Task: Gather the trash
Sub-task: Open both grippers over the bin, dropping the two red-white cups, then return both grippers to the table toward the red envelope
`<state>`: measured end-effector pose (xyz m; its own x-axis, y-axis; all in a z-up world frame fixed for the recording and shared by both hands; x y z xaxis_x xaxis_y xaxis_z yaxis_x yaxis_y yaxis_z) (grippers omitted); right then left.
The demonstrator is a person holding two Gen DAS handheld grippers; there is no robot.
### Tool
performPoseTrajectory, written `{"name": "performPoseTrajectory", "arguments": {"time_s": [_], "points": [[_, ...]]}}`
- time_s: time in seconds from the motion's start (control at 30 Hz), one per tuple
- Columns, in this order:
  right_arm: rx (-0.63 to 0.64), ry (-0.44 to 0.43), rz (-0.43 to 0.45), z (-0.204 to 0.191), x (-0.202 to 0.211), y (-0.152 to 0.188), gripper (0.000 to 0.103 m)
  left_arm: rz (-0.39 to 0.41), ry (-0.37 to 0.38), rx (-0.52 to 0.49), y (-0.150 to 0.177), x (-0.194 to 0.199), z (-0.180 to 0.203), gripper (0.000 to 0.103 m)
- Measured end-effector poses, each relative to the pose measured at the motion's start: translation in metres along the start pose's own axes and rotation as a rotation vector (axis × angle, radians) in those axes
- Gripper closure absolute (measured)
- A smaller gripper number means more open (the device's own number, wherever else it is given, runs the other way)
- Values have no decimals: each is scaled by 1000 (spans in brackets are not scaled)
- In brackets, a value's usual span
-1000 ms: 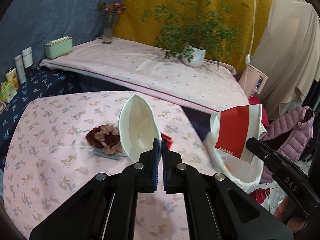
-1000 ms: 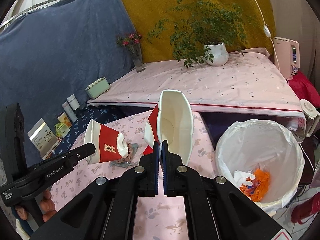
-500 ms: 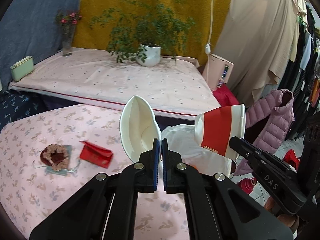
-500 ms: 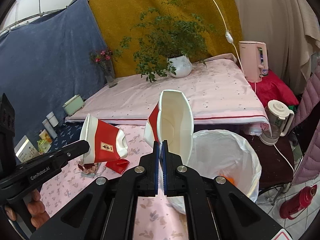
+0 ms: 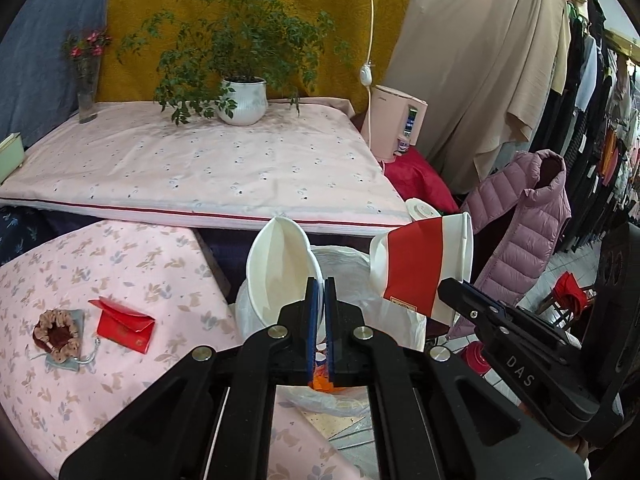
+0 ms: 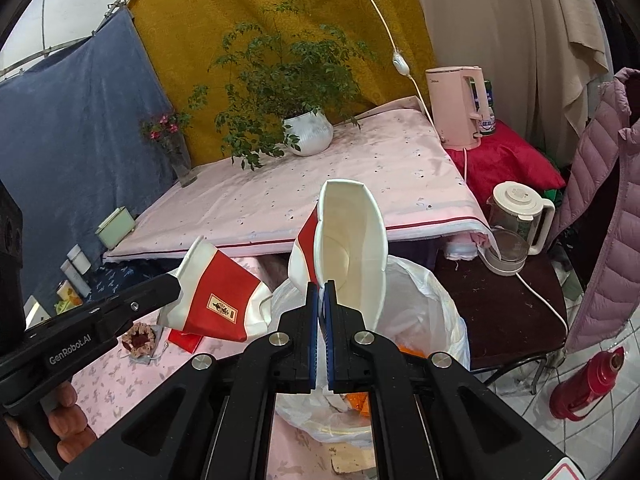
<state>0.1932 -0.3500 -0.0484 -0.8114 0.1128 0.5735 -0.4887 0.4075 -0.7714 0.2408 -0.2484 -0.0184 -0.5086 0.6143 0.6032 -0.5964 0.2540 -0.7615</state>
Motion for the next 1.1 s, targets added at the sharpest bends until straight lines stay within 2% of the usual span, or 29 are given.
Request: {"name": "performPoseTrajectory", "arguments": {"time_s": [0.1, 0.13, 0.17, 0.23, 0.33, 0.47, 0.63, 0.73, 0.83, 1.0, 1.1], "points": [[-22, 9, -17, 8, -7, 1, 95, -2, 22, 24, -2, -8, 4, 96], [-28, 19, -19, 11, -9, 1, 88, -1, 18, 31, -3, -11, 3, 86], [-30, 25, -17, 13, -9, 2, 82, 2, 6, 33, -3, -12, 2, 70], [-35, 29, -13, 15, -8, 2, 77, 20, -10, 36, -4, -10, -2, 61], [-31, 30, -15, 16, -8, 5, 76, 18, -28, 40, -1, -9, -9, 58], [-24, 28, -21, 11, -8, 8, 67, 13, -55, 70, 5, -7, -25, 56], [-2, 11, -31, -2, -8, 11, 67, 15, -85, 94, 12, 1, -42, 52], [14, -4, -36, -14, -8, 14, 65, 30, -109, 103, 15, 10, -53, 46], [29, -19, -36, -29, -8, 17, 59, 41, -143, 106, 20, 19, -65, 42], [70, -46, -58, -58, -15, 26, 58, 51, -190, 151, 29, 36, -99, 40], [97, -65, -75, -79, -20, 34, 58, 62, -226, 183, 37, 48, -123, 35]]}}
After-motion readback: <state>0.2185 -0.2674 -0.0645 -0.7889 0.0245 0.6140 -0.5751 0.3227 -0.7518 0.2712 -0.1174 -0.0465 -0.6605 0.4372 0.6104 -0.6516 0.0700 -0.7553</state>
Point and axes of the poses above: each gripper's, at about its wrist camera, not at the fingertips, and x roughly against the way its jaws point, z to its right, y to its underside, the point moved 10 cm from there along -x, roughly the way its jaws point, and after that the axes turned 4 degrees about y, right-handed, at the moved point
